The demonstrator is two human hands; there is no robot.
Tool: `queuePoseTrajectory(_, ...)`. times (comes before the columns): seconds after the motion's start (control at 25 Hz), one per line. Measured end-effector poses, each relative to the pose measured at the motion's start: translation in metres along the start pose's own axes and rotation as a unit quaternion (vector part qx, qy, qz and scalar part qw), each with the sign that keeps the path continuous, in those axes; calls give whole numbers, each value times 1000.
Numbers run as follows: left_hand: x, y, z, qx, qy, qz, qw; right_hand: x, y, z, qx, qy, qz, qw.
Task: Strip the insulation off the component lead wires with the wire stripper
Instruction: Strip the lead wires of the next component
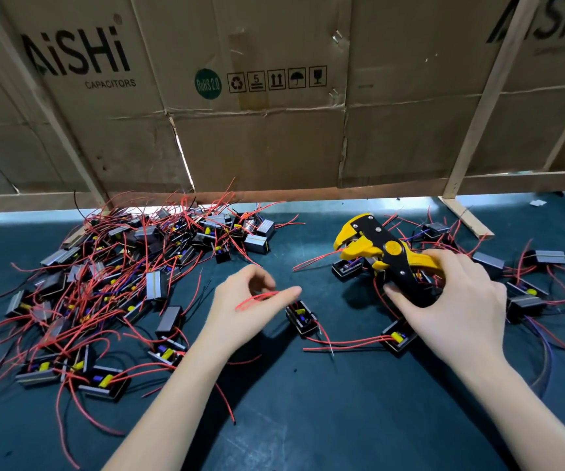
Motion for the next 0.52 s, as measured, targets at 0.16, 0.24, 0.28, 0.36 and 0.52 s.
queuePoseTrajectory(0.16,12,-2,-10,135,30,-164,977,0,0,0,0,4,0,1000)
queuePoseTrajectory(0.24,7,1,-1,130,176,-202,955,-1,0,0,1,3,-3,1000)
queuePoseTrajectory(0.28,5,1,4,86,203,-195,956,-1,0,-1,2,0,-4,1000)
queuePoseTrajectory(0.36,0,4,12,2,203,-183,962,-2,1,-1,1,1,-6,1000)
queuePoseTrajectory(0.52,-5,5,9,-82,91,-175,977,-2,1,0,3,1,-8,1000)
Point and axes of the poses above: each hand's wrist, its own y-axis away from the middle knuckle, its own x-axis out of the back of the hand, z = x × y, the point moved 4 cm from there along -y, towards the middle knuckle, and after that the axes turned 4 degrees about z, right-handed, at the moved point
